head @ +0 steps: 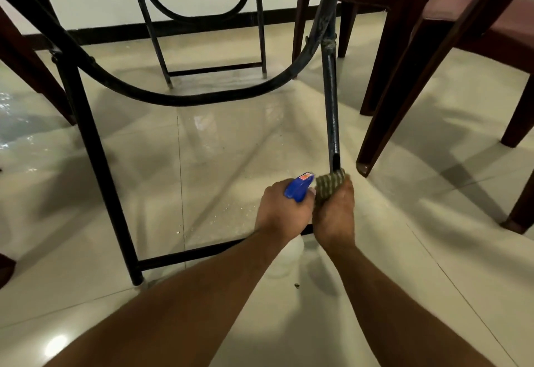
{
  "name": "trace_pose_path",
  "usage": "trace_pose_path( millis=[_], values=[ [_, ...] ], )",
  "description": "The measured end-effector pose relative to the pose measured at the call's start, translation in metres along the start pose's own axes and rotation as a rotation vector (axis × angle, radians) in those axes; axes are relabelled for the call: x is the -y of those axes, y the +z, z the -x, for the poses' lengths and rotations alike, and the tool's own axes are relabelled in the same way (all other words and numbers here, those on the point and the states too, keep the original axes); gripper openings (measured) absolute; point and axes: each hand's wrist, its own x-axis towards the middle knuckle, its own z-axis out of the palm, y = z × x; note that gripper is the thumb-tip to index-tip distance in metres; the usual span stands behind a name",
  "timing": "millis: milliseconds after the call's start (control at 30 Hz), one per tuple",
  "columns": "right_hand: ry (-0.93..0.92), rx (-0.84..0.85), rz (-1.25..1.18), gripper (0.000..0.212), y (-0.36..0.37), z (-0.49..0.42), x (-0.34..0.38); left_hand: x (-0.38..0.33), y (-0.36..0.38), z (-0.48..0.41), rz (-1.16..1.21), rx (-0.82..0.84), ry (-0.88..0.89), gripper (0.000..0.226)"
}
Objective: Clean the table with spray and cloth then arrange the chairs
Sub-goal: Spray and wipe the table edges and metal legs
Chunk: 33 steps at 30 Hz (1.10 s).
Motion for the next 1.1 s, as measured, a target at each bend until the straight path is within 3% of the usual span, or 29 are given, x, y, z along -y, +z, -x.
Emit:
trace_pose_path(
  millis=[67,100,233,300,433,500,633,700,800,867,967,1100],
  values=[
    [0.039,-0.041,0.279,0.033,-0.007,0.0,-0.01,0.001,-0.002,-0.002,0.027,0.004,-0.003,0.037],
    [-0.041,-0.068,0.332,0.028,-0.009,-0.001,-0.004,0.002,-0.003,-0.003,0.041,-0.004,-0.008,0.036],
    [-0.395,-0.19,0.236,0.044,0.006,-0.016,0.048,0.005,-0.004,-0.012,0.083,-0.061,-0.044,0.031],
    [-0.342,-0.249,0.29,0.05,0.014,-0.024,0.04,0.005,-0.006,-0.012,0.104,-0.065,-0.038,0.031],
    [0.077,-0.141,0.523,0.04,0.001,-0.013,-0.01,-0.005,-0.018,-0.013,0.126,-0.053,-0.002,0.034],
    [0.018,-0.143,0.545,0.041,-0.001,-0.012,-0.006,-0.009,-0.019,-0.011,0.151,-0.051,0.009,0.036],
    [-0.344,-0.281,0.287,0.035,0.012,-0.021,0.056,-0.004,-0.013,-0.004,0.142,-0.053,0.001,0.037],
    [-0.273,-0.26,0.218,0.032,0.014,-0.019,0.059,-0.002,-0.012,-0.002,0.159,-0.047,-0.015,0.035],
    [-0.018,-0.186,0.555,0.04,0.002,-0.016,0.038,-0.012,-0.009,-0.002,0.156,-0.064,-0.02,0.034],
    [0.007,-0.141,0.719,0.042,-0.009,-0.013,0.038,-0.025,-0.009,-0.001,0.16,-0.083,0.002,0.034],
    [-0.212,-0.194,0.842,0.045,-0.021,-0.011,0.054,-0.034,-0.011,-0.005,0.176,-0.11,0.033,0.034],
    [-0.758,-0.316,0.761,0.08,-0.016,-0.018,0.098,-0.045,-0.02,-0.013,0.215,-0.157,0.053,0.029]
  ],
)
